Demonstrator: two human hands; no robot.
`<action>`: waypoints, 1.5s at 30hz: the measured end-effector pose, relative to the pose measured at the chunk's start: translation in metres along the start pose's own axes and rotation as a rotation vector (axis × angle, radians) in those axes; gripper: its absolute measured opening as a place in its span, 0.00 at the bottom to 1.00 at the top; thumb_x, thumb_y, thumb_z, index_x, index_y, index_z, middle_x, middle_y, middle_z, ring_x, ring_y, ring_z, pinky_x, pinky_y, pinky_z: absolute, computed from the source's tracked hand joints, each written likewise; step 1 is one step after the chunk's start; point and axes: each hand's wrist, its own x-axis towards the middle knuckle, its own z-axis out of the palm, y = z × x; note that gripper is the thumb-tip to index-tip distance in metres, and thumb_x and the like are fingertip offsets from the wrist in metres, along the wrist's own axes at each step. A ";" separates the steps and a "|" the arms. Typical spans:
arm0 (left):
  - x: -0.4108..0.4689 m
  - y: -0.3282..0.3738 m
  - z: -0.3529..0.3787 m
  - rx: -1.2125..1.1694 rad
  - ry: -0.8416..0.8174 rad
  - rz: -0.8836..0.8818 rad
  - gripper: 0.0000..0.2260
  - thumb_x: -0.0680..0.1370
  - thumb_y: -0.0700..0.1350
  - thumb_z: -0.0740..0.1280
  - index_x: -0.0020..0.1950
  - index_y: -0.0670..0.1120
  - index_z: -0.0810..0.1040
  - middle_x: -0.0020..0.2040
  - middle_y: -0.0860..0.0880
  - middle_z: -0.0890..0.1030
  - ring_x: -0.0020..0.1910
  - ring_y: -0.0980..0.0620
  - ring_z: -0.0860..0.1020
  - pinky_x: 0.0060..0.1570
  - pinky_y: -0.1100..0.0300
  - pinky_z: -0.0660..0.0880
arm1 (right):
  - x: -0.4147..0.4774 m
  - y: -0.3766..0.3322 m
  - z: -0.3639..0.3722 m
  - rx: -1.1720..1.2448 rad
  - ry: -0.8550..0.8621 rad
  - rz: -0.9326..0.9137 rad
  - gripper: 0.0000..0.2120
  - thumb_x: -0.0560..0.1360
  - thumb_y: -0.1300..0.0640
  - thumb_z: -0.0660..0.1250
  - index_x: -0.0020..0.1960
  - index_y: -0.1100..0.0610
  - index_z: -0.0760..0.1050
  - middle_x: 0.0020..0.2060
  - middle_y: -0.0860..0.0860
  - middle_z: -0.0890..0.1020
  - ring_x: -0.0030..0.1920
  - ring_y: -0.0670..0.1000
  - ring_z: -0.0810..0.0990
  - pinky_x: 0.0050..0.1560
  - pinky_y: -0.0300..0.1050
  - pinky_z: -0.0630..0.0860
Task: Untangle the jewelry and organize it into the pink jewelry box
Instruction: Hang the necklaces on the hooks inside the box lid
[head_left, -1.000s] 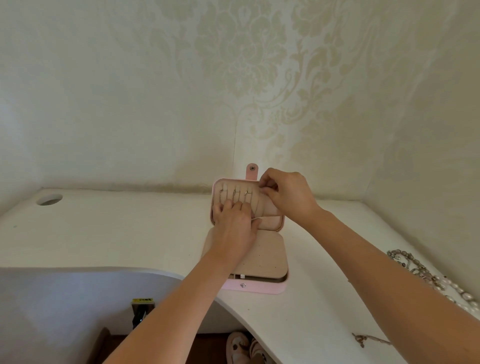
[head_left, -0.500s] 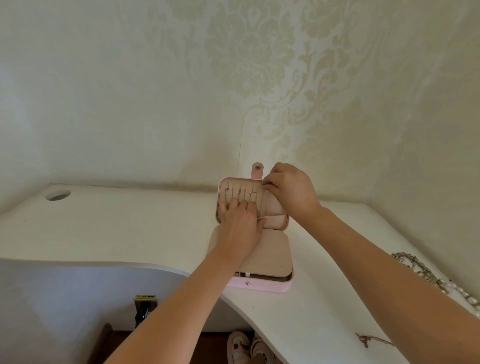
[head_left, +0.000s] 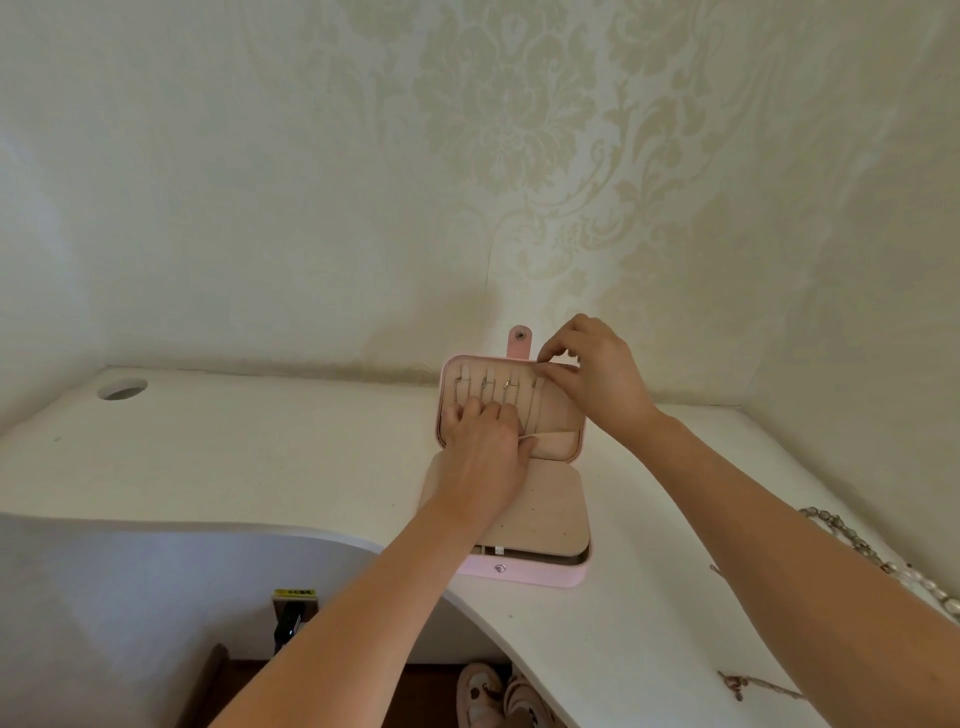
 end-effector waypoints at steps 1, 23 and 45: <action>0.000 0.000 -0.001 -0.005 -0.005 0.000 0.10 0.67 0.48 0.75 0.35 0.46 0.77 0.32 0.50 0.78 0.36 0.46 0.75 0.42 0.50 0.70 | 0.001 0.001 0.000 0.005 0.000 0.029 0.06 0.69 0.58 0.73 0.45 0.57 0.79 0.44 0.49 0.76 0.44 0.46 0.71 0.46 0.38 0.68; -0.001 0.005 -0.004 -0.249 -0.156 0.193 0.08 0.74 0.46 0.66 0.48 0.43 0.77 0.46 0.46 0.78 0.46 0.47 0.75 0.45 0.53 0.73 | 0.012 0.010 -0.012 0.476 -0.486 0.365 0.12 0.67 0.57 0.76 0.47 0.61 0.82 0.36 0.58 0.77 0.38 0.49 0.72 0.43 0.44 0.66; 0.002 0.058 0.018 -0.265 -0.166 0.092 0.10 0.76 0.34 0.61 0.53 0.40 0.79 0.49 0.43 0.78 0.48 0.43 0.75 0.45 0.54 0.70 | -0.088 0.148 -0.109 0.049 -0.559 0.687 0.10 0.70 0.62 0.74 0.50 0.56 0.79 0.42 0.50 0.81 0.40 0.47 0.77 0.37 0.35 0.69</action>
